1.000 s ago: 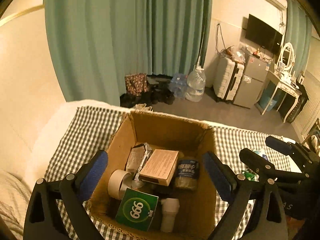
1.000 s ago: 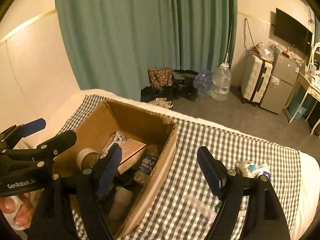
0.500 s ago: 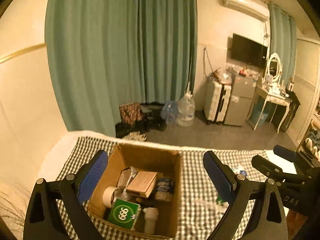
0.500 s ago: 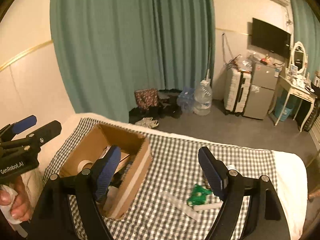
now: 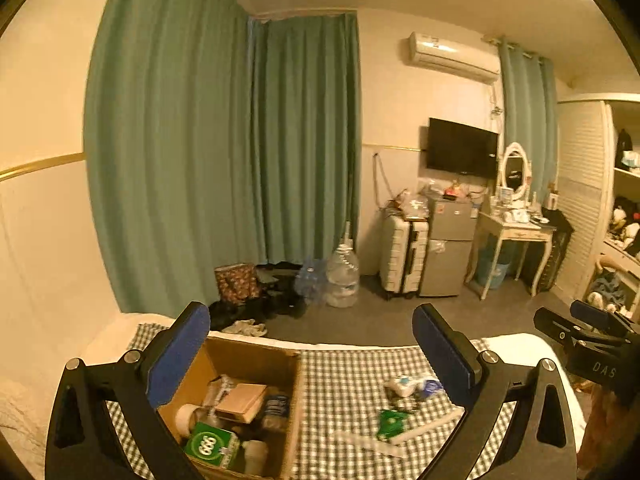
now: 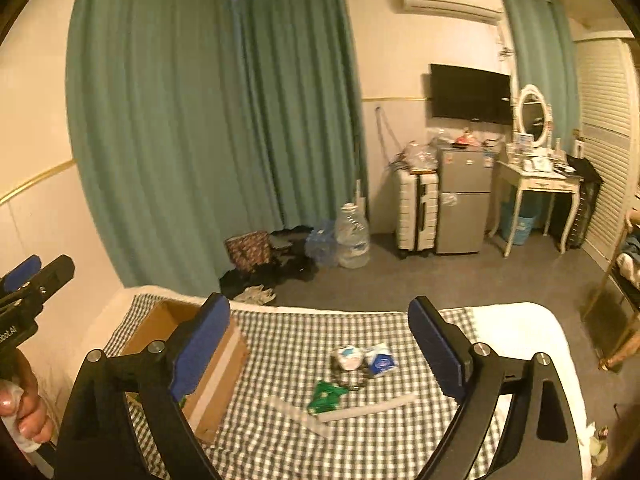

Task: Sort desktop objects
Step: 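Move both tools back over the remaining items on the bedspread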

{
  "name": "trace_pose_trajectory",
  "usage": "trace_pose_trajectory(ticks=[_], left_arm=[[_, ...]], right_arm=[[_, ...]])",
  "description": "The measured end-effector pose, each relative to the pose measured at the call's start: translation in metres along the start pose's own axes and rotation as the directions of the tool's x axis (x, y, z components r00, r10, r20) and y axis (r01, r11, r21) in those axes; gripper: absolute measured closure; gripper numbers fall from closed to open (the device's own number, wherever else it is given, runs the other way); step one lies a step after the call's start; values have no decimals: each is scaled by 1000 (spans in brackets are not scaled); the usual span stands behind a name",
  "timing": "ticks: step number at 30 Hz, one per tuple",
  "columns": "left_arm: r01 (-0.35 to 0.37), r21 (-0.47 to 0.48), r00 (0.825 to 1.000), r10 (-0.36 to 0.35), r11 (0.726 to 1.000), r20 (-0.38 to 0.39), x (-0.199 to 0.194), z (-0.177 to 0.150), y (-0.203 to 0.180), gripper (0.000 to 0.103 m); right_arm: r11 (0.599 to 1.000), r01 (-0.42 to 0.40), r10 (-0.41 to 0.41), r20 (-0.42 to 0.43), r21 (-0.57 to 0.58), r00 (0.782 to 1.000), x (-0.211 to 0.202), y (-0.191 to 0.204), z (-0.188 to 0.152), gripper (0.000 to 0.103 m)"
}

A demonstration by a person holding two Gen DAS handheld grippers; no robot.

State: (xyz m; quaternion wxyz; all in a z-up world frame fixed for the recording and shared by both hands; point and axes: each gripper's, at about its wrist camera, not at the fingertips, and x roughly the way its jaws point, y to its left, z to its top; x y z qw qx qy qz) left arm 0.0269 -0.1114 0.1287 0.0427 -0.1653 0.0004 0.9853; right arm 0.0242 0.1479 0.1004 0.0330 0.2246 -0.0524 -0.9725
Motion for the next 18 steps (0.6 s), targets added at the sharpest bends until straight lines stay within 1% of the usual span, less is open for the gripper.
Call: trace_pose_trajectory(ticks=[3, 6, 8, 11, 14, 16, 18], left_arm=[[31, 9, 999, -31, 999, 8, -8, 4, -16, 0], [42, 29, 999, -43, 999, 28, -13, 4, -30, 0], [49, 35, 999, -50, 998, 22, -10, 3, -36, 0], [72, 36, 997, -71, 997, -4, 1, -3, -46, 0], [88, 45, 995, -86, 995, -42, 13, -12, -50, 0], [85, 43, 994, -82, 995, -74, 24, -17, -53, 0], [88, 34, 992, -85, 995, -89, 31, -22, -55, 0]], right_arm=[[1000, 21, -21, 6, 7, 1000, -13, -16, 0, 8], [999, 45, -45, 14, 4, 999, -23, -28, 1, 7], [999, 46, -46, 16, 11, 999, -29, -37, 1, 7], [999, 49, -49, 11, 19, 999, -31, -47, -4, 7], [998, 55, -55, -11, 30, 998, -25, -55, -10, 7], [997, 60, -59, -26, 47, 998, -22, -61, -16, 7], [996, 52, -50, -29, 70, 998, -20, -70, -19, 7]])
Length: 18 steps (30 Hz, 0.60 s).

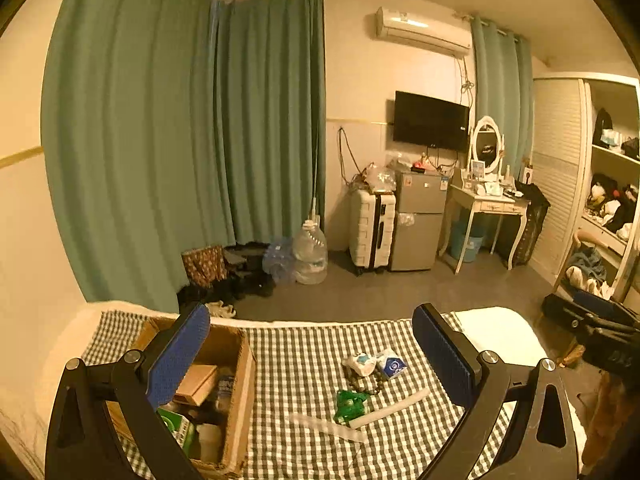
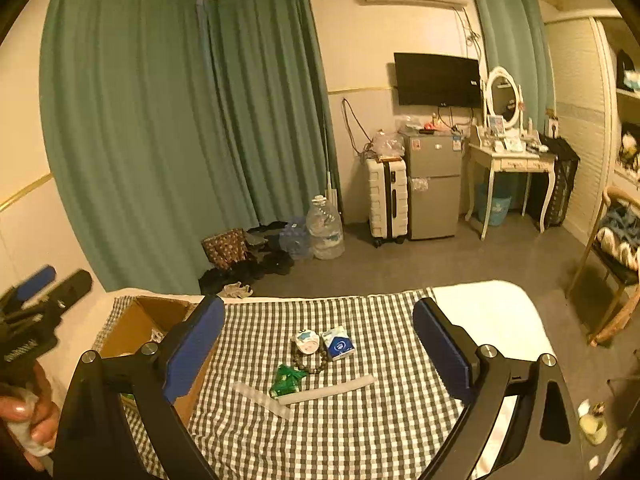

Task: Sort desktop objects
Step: 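Move both tools back over the remaining items on the bedspread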

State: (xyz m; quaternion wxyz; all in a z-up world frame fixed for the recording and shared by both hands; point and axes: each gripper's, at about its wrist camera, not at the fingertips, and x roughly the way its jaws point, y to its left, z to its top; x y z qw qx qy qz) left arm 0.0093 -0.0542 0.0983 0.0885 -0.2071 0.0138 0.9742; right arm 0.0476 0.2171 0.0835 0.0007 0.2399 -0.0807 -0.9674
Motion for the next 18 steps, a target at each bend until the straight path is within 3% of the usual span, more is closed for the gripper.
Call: trace_pose_trajectory(ticks=[11, 18], left_arm=[[12, 42, 991, -7, 999, -131, 62, -35, -13, 0], [40, 61, 967, -24, 997, -252, 120, -65, -24, 0]], right_arm=[[999, 16, -13, -92, 35, 996, 57, -30, -24, 7], [998, 20, -10, -173, 55, 985, 99, -42, -48, 7]])
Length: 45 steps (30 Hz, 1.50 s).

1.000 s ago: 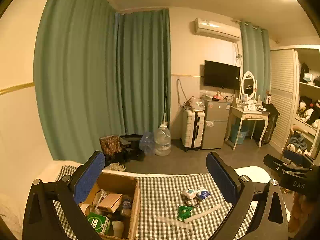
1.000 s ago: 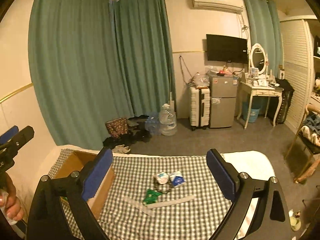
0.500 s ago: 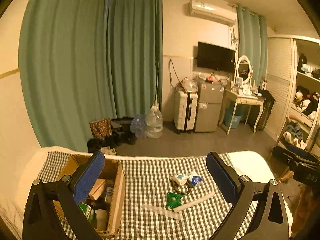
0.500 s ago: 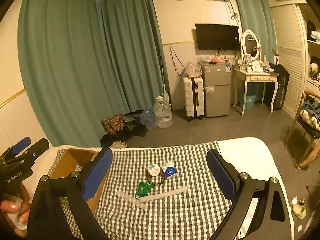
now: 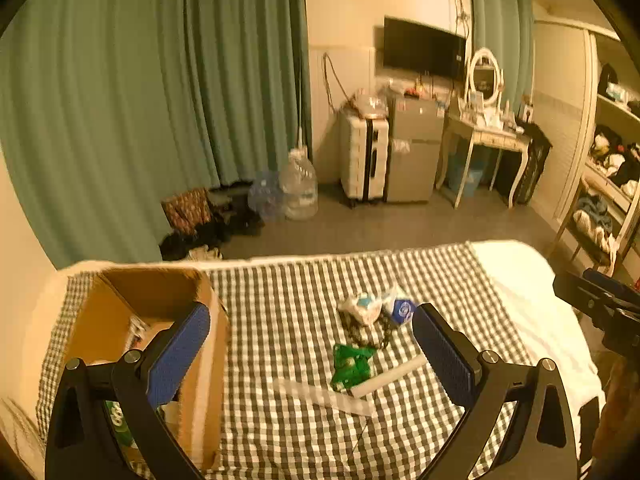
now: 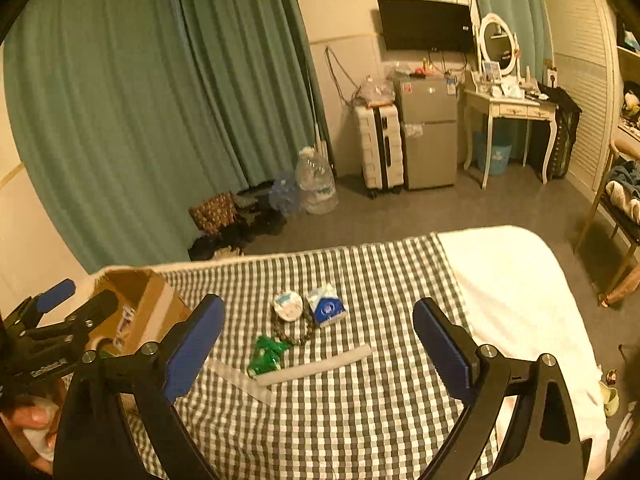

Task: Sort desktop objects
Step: 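Move both tools back over the remaining items on the bedspread, then grasp the green medicine packet with the left tool while the right tool grasps the white comb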

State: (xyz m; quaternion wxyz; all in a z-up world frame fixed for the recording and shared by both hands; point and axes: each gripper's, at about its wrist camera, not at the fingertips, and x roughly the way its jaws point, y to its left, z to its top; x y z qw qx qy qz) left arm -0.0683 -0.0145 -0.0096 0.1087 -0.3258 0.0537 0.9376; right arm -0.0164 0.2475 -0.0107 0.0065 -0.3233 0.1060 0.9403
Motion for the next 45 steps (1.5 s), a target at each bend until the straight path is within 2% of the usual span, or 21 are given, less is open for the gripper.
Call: trace_pose_trajectory(ticks=[4, 8, 17, 20, 21, 23, 33, 35, 37, 39, 42, 43, 44, 45], left_arm=[[16, 8, 998, -15, 1000, -53, 32, -14, -5, 0], [23, 28, 993, -19, 999, -113, 67, -26, -14, 0], [57, 55, 971, -42, 997, -237, 142, -51, -23, 0], [64, 73, 964, -42, 995, -263, 162, -62, -25, 0], [68, 74, 962, -46, 995, -271, 167, -64, -24, 0], [80, 70, 954, -56, 994, -295, 179, -74, -25, 0], [121, 41, 921, -97, 992, -378, 232, -100, -26, 0], [121, 40, 909, -95, 992, -406, 241, -107, -28, 0], [118, 17, 889, -98, 993, -447, 255, -118, -27, 1], [117, 3, 900, -105, 993, -423, 255, -123, -24, 1], [110, 5, 901, -97, 994, -422, 251, -123, -24, 8], [107, 1, 903, -97, 994, -419, 249, -123, -23, 14], [103, -2, 906, -95, 995, -413, 247, -123, -22, 27], [96, -2, 910, -88, 995, -405, 244, -122, -20, 35]], right_arm=[[1000, 18, -18, -31, 12, 999, 24, -4, -13, 7], [999, 25, -21, -101, 38, 995, 57, -11, -29, 7], [997, 52, -39, -219, 52, 975, 127, -19, -56, 8], [997, 54, -40, -243, 52, 969, 149, -20, -63, 15], [997, 55, -42, -243, 50, 969, 155, -19, -64, 20], [997, 66, -52, -250, 47, 967, 167, -19, -69, 21], [993, 92, -60, -358, 73, 932, 222, -31, -99, 23], [994, 92, -61, -380, 64, 923, 230, -30, -105, 23], [994, 95, -63, -411, 57, 909, 241, -30, -112, 23], [994, 102, -75, -412, 43, 908, 247, -29, -115, 22], [994, 104, -80, -400, 38, 913, 249, -28, -115, 23], [994, 106, -83, -397, 36, 914, 249, -28, -116, 27], [993, 112, -91, -393, 29, 915, 248, -27, -117, 31], [993, 112, -97, -390, 18, 916, 247, -26, -117, 43]])
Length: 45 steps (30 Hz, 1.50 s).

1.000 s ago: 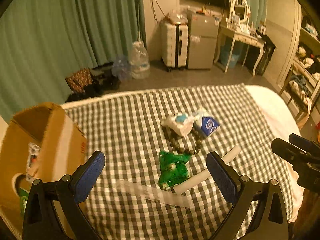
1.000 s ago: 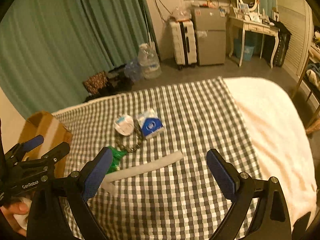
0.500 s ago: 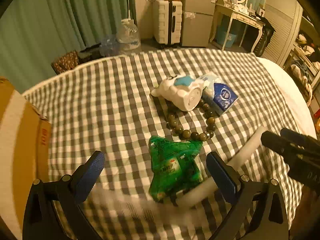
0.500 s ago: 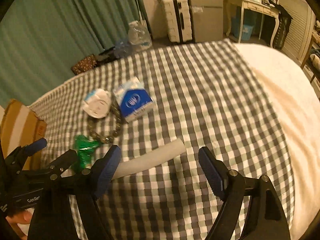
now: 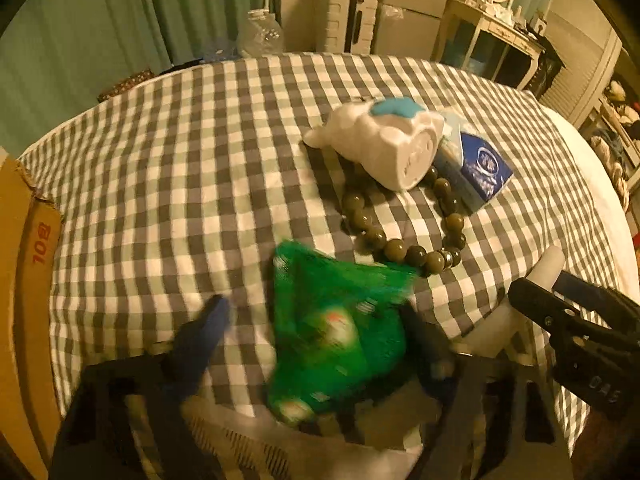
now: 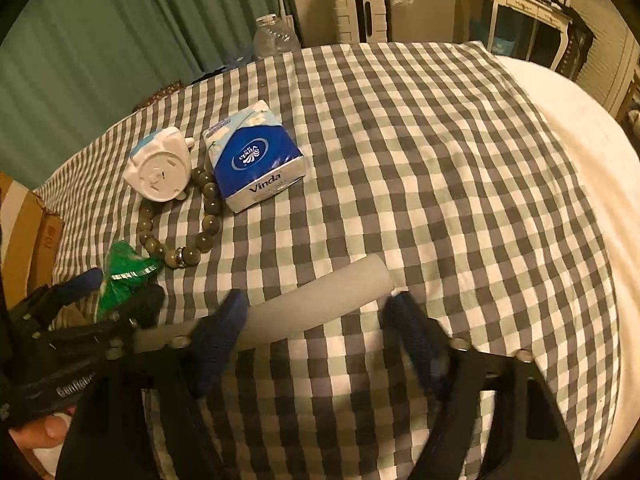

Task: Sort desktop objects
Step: 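Grasp the green medicine packet with the left tool while the right tool grasps the white comb, then lift the green packet and white comb and carry both over the cardboard box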

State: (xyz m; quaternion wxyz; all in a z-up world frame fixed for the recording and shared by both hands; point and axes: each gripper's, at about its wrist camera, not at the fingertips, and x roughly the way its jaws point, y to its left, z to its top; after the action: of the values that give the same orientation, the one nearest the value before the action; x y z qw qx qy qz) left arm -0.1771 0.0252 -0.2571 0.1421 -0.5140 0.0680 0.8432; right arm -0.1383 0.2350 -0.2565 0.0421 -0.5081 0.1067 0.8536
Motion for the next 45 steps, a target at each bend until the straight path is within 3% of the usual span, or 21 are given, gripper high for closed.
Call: trace_pose_trajectory(ticks=[1, 2, 3, 4, 11, 29, 45], left_arm=[[-7, -1, 1000, 7, 1000, 3, -4, 0, 1, 54], [-10, -6, 1000, 10, 1000, 6, -7, 1, 4, 62], [8, -25, 1000, -8, 1000, 12, -11, 0, 8, 63], [32, -54, 999, -31, 998, 17, -14, -1, 14, 66], [24, -52, 999, -22, 998, 45, -40, -7, 26, 68], [9, -6, 983, -8, 1000, 184, -137, -9, -8, 68], [-16, 33, 915, 2, 999, 404, -270, -28, -41, 68]], right_arm=[[1000, -2, 2, 5, -13, 1000, -2, 3, -1, 62], [1000, -17, 17, 6, -23, 1000, -4, 5, -1, 74], [999, -41, 41, 1, -31, 999, -3, 8, -2, 90], [998, -55, 55, 3, -33, 998, -4, 10, -2, 95], [997, -76, 76, 37, -15, 996, -21, 5, -2, 97], [998, -50, 55, 164, -36, 985, -99, 3, -4, 97], [997, -6, 36, 364, -83, 931, -243, 16, -28, 97]])
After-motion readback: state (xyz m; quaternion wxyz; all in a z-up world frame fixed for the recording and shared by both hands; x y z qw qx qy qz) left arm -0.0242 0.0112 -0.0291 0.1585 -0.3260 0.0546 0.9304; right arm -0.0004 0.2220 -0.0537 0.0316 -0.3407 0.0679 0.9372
